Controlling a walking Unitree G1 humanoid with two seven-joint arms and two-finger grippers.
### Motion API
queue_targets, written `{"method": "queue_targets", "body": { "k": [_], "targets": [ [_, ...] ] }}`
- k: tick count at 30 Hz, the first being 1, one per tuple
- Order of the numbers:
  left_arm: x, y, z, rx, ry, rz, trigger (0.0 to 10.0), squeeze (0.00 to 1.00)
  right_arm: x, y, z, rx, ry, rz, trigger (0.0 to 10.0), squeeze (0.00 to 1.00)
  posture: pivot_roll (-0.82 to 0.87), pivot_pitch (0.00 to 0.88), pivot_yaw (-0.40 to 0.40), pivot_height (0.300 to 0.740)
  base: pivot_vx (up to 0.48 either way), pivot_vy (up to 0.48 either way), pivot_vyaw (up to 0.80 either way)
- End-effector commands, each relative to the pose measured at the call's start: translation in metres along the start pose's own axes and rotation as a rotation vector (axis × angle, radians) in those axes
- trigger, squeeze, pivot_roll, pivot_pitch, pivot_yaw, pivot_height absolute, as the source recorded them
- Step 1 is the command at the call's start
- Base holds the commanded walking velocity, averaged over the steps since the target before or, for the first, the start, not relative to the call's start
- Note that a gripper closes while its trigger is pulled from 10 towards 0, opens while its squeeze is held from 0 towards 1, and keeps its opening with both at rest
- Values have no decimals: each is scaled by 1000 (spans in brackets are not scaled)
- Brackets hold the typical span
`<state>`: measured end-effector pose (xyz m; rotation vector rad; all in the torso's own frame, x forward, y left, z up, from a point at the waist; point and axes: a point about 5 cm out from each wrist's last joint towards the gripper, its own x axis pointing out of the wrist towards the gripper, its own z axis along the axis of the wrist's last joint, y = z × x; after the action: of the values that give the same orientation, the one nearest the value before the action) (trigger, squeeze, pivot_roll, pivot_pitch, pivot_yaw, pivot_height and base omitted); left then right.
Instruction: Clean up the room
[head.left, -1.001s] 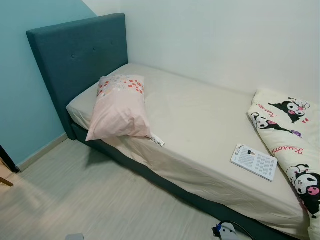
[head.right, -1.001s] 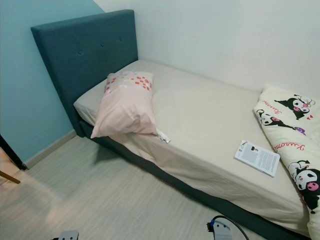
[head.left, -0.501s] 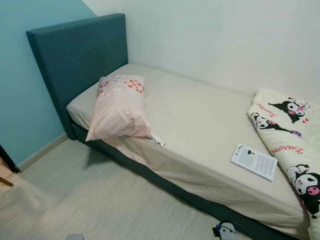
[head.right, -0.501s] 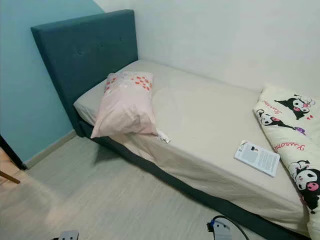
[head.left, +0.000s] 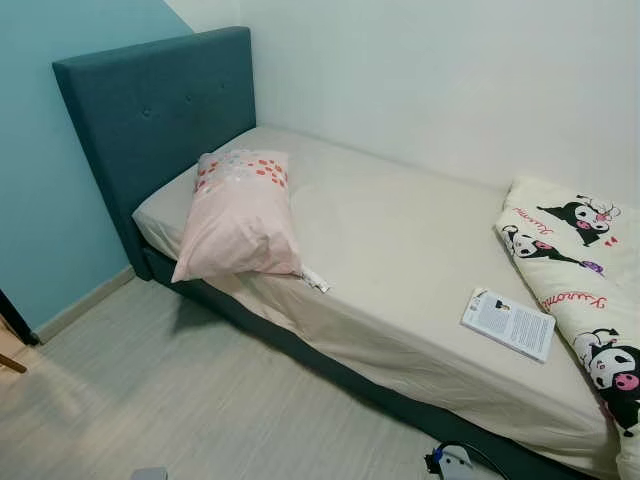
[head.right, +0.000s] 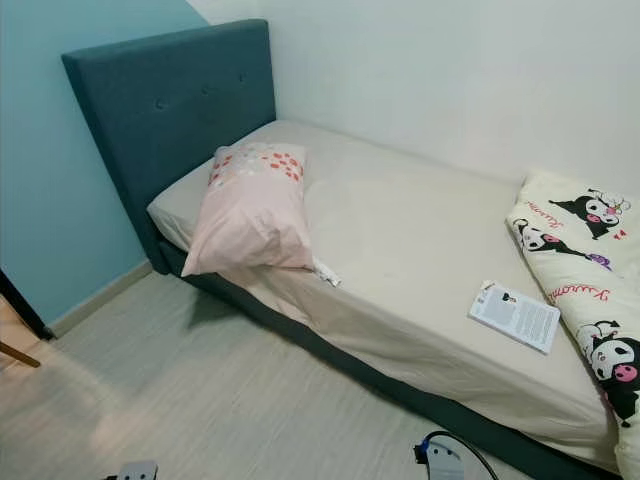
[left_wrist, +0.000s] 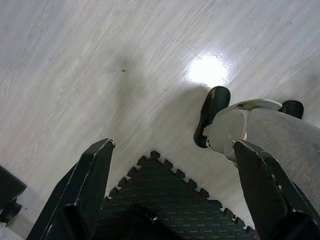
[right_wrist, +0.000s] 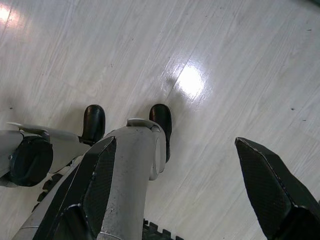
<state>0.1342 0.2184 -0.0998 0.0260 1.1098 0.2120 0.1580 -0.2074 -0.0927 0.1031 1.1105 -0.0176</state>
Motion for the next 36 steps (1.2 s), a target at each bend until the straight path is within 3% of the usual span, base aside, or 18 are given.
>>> {"method": "queue_targets", "body": {
  "k": [1, 21, 36],
  "targets": [
    [0, -41, 53, -15, -223, -120, 10000, 0, 5, 22, 30, 18, -140, -49, 10000, 0, 16, 56, -39, 740, 0, 0, 0],
    [-1, -52, 58, -45, -233, -147, 10000, 0, 4, 17, 40, -31, -158, -64, 10000, 0, -10, 63, -41, 740, 0, 0, 0],
    [-1, -51, 60, -13, -237, -152, 10000, 0, 4, 19, 40, -22, -161, -67, 10000, 0, -19, 81, -12, 740, 0, 0, 0]
  ]
}}
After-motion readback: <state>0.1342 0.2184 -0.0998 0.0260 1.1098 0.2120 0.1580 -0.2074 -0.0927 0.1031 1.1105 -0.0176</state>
